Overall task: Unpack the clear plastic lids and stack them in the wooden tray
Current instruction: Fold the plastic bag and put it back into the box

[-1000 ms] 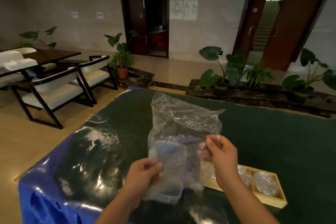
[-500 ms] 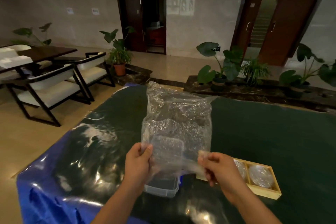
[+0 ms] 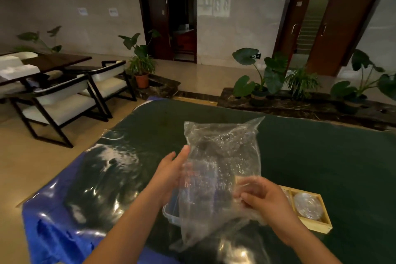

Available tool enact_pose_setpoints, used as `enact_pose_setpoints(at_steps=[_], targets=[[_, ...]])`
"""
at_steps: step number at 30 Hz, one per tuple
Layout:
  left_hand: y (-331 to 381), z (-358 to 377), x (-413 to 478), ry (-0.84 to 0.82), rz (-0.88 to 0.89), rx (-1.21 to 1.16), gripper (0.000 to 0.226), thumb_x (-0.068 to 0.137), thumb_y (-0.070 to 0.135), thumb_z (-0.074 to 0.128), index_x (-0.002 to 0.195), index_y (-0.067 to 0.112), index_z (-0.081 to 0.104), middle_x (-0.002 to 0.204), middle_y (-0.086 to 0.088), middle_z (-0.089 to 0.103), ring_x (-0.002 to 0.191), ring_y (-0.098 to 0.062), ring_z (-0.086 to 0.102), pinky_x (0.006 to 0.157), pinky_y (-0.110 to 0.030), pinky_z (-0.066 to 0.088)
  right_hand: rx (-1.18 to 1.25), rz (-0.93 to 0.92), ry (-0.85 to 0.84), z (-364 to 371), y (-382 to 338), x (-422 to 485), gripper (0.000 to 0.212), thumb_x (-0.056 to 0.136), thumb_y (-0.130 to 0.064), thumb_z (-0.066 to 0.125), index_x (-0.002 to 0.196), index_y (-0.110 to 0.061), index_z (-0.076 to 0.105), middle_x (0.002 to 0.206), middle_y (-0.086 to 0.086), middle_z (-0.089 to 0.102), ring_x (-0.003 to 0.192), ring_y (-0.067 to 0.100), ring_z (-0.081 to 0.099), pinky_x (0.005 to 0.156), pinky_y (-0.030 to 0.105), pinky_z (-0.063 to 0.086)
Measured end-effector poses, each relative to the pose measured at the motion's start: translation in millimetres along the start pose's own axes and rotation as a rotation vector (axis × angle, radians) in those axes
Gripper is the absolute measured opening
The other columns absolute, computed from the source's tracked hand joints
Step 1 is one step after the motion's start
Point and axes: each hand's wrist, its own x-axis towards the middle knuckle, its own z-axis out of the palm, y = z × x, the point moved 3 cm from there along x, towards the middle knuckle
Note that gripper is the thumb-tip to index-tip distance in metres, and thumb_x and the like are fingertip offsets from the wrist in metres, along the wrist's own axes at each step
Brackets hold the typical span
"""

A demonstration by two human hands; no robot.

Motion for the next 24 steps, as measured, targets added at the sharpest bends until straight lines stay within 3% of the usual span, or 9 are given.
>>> enact_pose_setpoints(at_steps=[1, 3, 6, 10, 14, 17, 19, 21, 24], targets=[[2.4, 2.7, 4.4, 0.032, 0.004, 0.0, 0.088, 0.072, 0.071, 0.074, 0.138, 0.017, 0.054, 0.125, -0.012, 0.07, 0.1, -0.025, 0.073, 0.091, -0.045, 0.059, -0.009, 0.012, -0.049, -1.5, 0.2, -1.6, 0.025, 0.087, 0.012, 0.065, 0.106, -0.004, 0.068, 0.093, 0.012, 0.079, 0.085, 0.023, 0.077, 0.07, 0.029, 0.061], [5.8, 7.2, 9.7, 0.089, 0.038, -0.087, 0.051, 0.087, 0.048, 0.076, 0.117, 0.008, 0.066, 0.1, -0.012, 0.069, 0.078, -0.021, 0.07, 0.075, -0.041, 0.062, -0.078, 0.057, -0.187, -8.1, 2.0, -4.0, 0.028, 0.085, 0.013, 0.068, 0.109, -0.001, 0.066, 0.099, 0.012, 0.078, 0.087, 0.023, 0.076, 0.074, 0.032, 0.061], [1.1, 5.2, 13.4, 0.142, 0.122, -0.153, 0.017, 0.096, 0.022, 0.071, 0.099, 0.005, 0.074, 0.087, -0.016, 0.059, 0.072, -0.025, 0.062, 0.07, -0.044, 0.06, -0.104, 0.133, -0.336, -20.9, -4.3, -4.7, 0.056, 0.078, -0.009, 0.082, 0.128, -0.023, 0.06, 0.122, -0.001, 0.073, 0.11, 0.017, 0.07, 0.089, 0.035, 0.059], [1.6, 14.5, 5.2, 0.088, 0.28, 0.036, 0.013, 0.1, 0.015, 0.062, 0.096, 0.013, 0.074, 0.091, -0.011, 0.078, 0.068, -0.024, 0.069, 0.056, -0.033, 0.057, 0.243, 0.064, 0.063, -23.1, -40.8, 15.5, 0.046, 0.084, -0.053, 0.059, 0.122, -0.026, 0.062, 0.112, 0.001, 0.077, 0.102, 0.019, 0.073, 0.088, 0.044, 0.056], [6.7, 16.0, 0.0, 0.073, 0.354, 0.067, 0.015, 0.099, 0.004, 0.061, 0.104, 0.013, 0.072, 0.083, -0.013, 0.08, 0.054, -0.017, 0.067, 0.047, -0.026, 0.052, -0.025, -0.192, 0.466, -35.4, -68.8, 27.8, 0.02, 0.098, -0.032, 0.06, 0.09, -0.025, 0.077, 0.076, -0.014, 0.077, 0.069, 0.001, 0.072, 0.061, 0.027, 0.056], [7.7, 13.7, -3.2, 0.039, 0.379, 0.126, 0.016, 0.095, 0.001, 0.067, 0.099, 0.013, 0.075, 0.076, -0.012, 0.078, 0.049, -0.013, 0.063, 0.041, -0.022, 0.048, -0.094, -0.274, 0.581, -55.5, -75.8, 33.1, 0.015, 0.098, -0.029, 0.061, 0.099, -0.025, 0.075, 0.067, -0.011, 0.074, 0.053, 0.008, 0.069, 0.047, 0.019, 0.056], [8.1, 15.5, -3.8, 0.031, 0.364, 0.097, 0.015, 0.096, 0.002, 0.065, 0.102, 0.011, 0.075, 0.076, -0.01, 0.078, 0.052, -0.014, 0.066, 0.043, -0.024, 0.051, -0.003, -0.252, 0.54, -58.0, -71.4, 35.4, 0.023, 0.092, -0.041, 0.063, 0.108, -0.026, 0.07, 0.07, -0.007, 0.076, 0.053, 0.011, 0.07, 0.048, 0.023, 0.058], [7.9, 15.9, -1.5, 0.06, 0.313, -0.013, 0.016, 0.099, 0.004, 0.062, 0.108, 0.01, 0.073, 0.081, -0.011, 0.079, 0.062, -0.021, 0.071, 0.055, -0.032, 0.059, 0.28, -0.11, 0.333, -52.5, -57.1, 38.9, 0.048, 0.081, -0.06, 0.056, 0.116, -0.029, 0.061, 0.091, -0.003, 0.08, 0.076, 0.017, 0.077, 0.064, 0.036, 0.063], [10.2, 11.5, 4.1, 0.11, 0.25, -0.171, 0.017, 0.099, 0.008, 0.062, 0.114, 0.009, 0.071, 0.087, -0.012, 0.08, 0.071, -0.021, 0.074, 0.066, -0.036, 0.062, 0.268, 0.07, 0.053, -35.1, -30.6, 29.6, 0.042, 0.085, -0.044, 0.067, 0.118, -0.019, 0.065, 0.109, 0.008, 0.078, 0.094, 0.027, 0.076, 0.077, 0.045, 0.062]])
